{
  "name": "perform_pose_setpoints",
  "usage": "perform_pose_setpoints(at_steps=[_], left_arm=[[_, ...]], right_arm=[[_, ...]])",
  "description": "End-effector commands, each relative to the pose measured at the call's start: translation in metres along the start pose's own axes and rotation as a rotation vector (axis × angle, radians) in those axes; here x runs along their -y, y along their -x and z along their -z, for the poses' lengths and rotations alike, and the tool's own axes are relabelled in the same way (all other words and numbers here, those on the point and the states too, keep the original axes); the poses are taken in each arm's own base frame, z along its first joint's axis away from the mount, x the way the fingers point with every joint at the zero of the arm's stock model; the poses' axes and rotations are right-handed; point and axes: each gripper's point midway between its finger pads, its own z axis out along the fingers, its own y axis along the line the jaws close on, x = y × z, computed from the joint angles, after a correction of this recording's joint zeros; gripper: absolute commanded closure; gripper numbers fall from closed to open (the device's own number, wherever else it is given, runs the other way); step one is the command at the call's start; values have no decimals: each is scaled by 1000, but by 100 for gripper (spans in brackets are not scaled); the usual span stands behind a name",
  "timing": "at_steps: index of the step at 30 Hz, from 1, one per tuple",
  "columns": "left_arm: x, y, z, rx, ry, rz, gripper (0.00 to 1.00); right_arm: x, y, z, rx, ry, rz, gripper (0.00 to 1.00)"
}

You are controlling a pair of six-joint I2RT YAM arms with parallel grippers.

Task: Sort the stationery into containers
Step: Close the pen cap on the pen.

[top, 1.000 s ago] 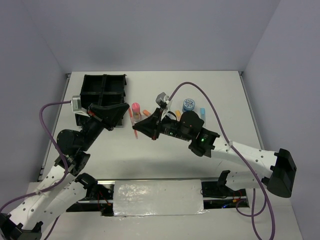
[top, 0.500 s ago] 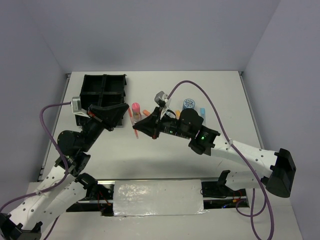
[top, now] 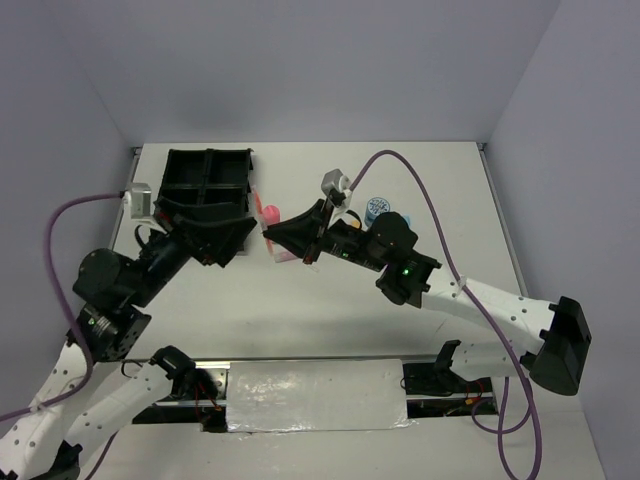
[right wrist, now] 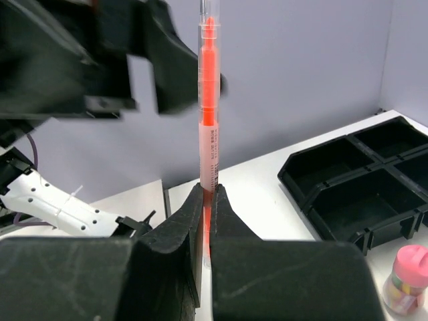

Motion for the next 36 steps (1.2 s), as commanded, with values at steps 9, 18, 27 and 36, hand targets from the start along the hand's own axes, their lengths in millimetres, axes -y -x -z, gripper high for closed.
perform_pose_setpoints(at_steps=[9, 18, 27, 36], left_arm=[[-12, -25, -8, -143, 16, -118, 9], [-21, -35, -22, -153, 21, -102, 27], [-18, -33, -22, -152, 3, -108, 57], [-31, -41, -29, -207, 67, -126, 100]], right_arm=[[-7, 16, -2, 51, 33, -9, 100], [-7, 3, -9, 8, 44, -32, 100], [1, -5, -10, -5, 11, -45, 100], [-1, -15, -10, -39, 31, -58, 84]])
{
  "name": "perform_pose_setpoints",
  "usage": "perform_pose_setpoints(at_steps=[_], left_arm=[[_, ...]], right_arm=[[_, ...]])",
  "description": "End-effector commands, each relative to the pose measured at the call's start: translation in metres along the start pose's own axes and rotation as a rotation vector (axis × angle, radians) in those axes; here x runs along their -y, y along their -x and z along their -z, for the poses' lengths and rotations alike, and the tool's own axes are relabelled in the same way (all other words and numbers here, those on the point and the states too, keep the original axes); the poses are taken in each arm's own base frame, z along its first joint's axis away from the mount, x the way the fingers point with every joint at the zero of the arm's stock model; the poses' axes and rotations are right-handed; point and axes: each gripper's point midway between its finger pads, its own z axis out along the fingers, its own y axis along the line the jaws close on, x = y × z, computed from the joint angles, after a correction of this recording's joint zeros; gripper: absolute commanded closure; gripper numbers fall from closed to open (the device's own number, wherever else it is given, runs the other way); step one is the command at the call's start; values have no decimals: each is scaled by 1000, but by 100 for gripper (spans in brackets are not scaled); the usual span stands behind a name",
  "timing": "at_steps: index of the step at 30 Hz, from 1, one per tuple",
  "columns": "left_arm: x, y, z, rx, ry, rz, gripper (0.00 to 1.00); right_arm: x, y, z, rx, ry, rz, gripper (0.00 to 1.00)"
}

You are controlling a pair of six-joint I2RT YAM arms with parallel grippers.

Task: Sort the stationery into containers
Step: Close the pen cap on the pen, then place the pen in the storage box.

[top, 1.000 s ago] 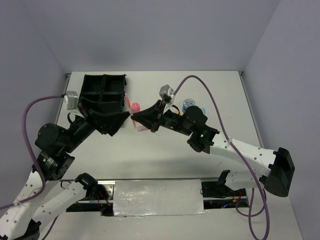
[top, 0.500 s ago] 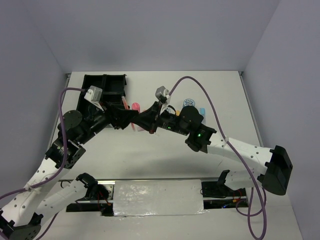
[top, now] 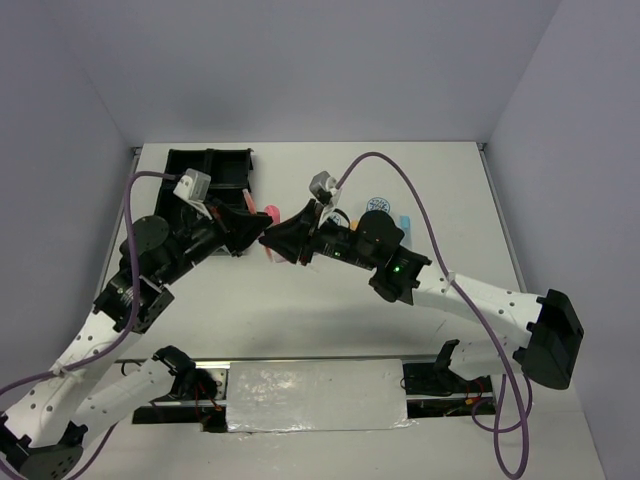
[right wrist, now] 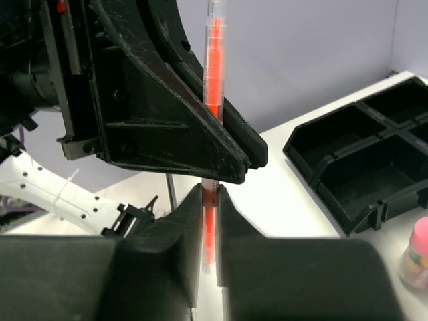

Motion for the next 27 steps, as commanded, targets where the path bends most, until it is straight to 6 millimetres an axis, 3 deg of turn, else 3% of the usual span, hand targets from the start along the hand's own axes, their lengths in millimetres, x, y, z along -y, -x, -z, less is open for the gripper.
perform_pose_setpoints(at_steps=[1, 2, 3, 4, 8, 9, 13, 14, 17, 21, 22, 24, 26, 27], left_arm=[[4, 13, -4, 13, -2, -35, 100], [2, 13, -6, 8, 5, -43, 100], [0, 12, -7, 3, 14, -46, 100], [-1, 11, -9, -1, 16, -49, 100], [-9, 12, -14, -1, 50, -74, 100], [-12, 14, -16, 1, 71, -79, 100], [-35, 13, -19, -11, 182, -111, 100], [-38, 12, -19, -7, 192, -115, 100], [-45, 5, -23, -5, 202, -105, 100], [-81, 16, -33, 42, 367, -109, 100], [-102, 13, -42, 25, 433, -104, 100], [-126, 13, -59, -8, 485, -53, 100], [-147, 28, -66, 17, 536, -60, 100], [-148, 50, -72, 56, 546, -83, 100]], right_arm=[[-12, 11, -1, 25, 62, 26, 65], [-16, 7, 1, 8, 83, 31, 21], [-18, 10, 4, 13, 86, 38, 6], [-15, 4, 8, 3, 76, 38, 2], [-4, 6, 28, 20, 13, 39, 0], [2, -3, 34, 5, -7, 32, 0], [11, -8, 63, 14, -54, 30, 0], [9, -1, 73, 40, -59, 40, 0], [17, -16, 91, 15, -102, 49, 0], [21, -13, 118, 44, -172, 55, 0], [20, -12, 122, 53, -178, 54, 0], [16, -11, 131, 66, -170, 53, 0], [15, -11, 138, 71, -176, 57, 0], [17, -14, 140, 64, -187, 58, 0]])
